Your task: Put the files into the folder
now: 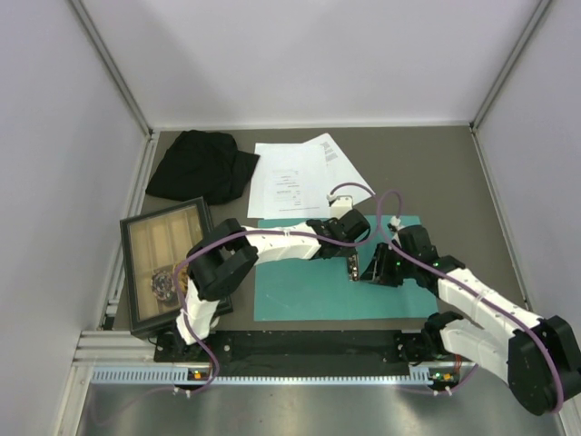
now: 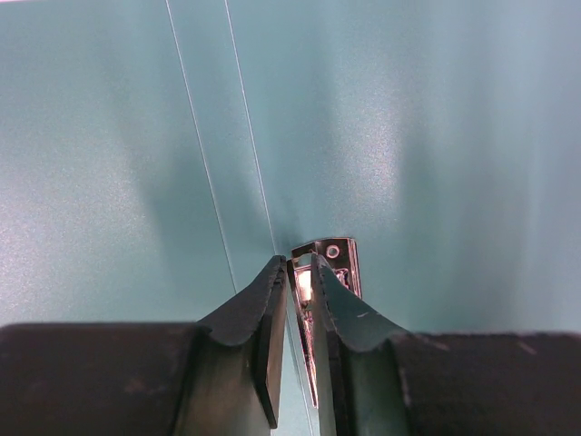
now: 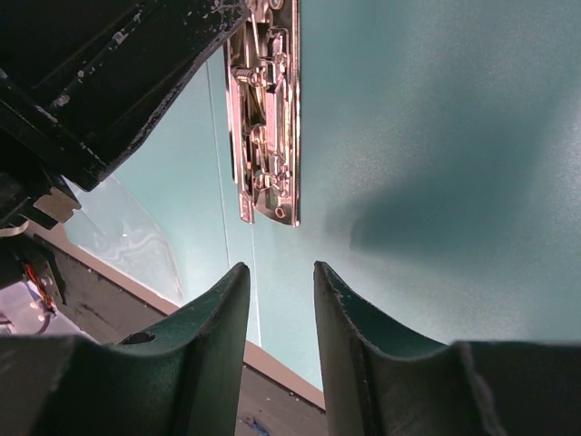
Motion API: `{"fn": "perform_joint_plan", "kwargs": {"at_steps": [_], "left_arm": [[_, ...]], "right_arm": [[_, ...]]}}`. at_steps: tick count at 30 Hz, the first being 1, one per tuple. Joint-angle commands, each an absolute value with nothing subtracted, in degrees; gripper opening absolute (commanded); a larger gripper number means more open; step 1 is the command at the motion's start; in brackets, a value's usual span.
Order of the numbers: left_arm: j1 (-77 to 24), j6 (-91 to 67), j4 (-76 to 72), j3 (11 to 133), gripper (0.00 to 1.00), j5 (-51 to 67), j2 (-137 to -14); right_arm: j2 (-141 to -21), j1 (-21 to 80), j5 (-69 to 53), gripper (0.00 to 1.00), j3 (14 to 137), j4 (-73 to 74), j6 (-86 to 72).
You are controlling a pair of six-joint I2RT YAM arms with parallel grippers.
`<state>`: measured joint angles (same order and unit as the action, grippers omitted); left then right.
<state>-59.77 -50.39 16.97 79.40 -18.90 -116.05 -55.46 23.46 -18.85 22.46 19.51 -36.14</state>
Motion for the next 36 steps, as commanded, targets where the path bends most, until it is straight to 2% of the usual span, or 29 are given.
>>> {"fn": "perform_joint_plan", "kwargs": {"at_steps": [1,3,7,10,13,15,18,31,36], "left_arm": [[-59.85,-51.41,16.44,79.02,0.21,-18.72,-116.36],[-59.77,-51.68,15.91,78.66,0.18,-18.11,-116.72],[-59.77,-52.03,15.38,77.00,0.06,-18.10,-116.63],[-59.77,-51.94,14.77,75.50,0.00,-18.28,-116.02],[-59.77,-52.03,13.89,74.45,0.00,-18.11,-115.49],[-59.77,-52.03,13.71,74.09,0.00,-18.02,-115.31],[-59.68,-52.21,13.62,73.92,0.00,-17.75,-115.22],[-59.68,-52.82,13.10,73.21,0.00,-16.79,-115.31],[-59.59,-52.47,13.10,73.21,0.00,-16.70,-115.05]], "right_arm": [[-55.98,23.38,-21.09,0.35,21.62,14.60,-37.17],[-56.60,23.38,-23.10,0.35,20.57,12.58,-38.40],[-58.18,23.38,-23.82,0.35,19.51,9.85,-38.50],[-58.71,23.38,-23.38,0.35,19.42,9.41,-38.32],[-59.67,23.47,-23.38,0.32,19.42,8.00,-38.50],[-61.34,23.38,-24.60,0.26,19.42,6.07,-38.93],[-63.71,23.47,-25.49,0.22,19.42,4.05,-39.46],[-68.37,23.47,-26.80,0.21,20.39,0.36,-39.55],[-69.78,23.47,-26.72,0.15,21.00,0.35,-39.37]]}}
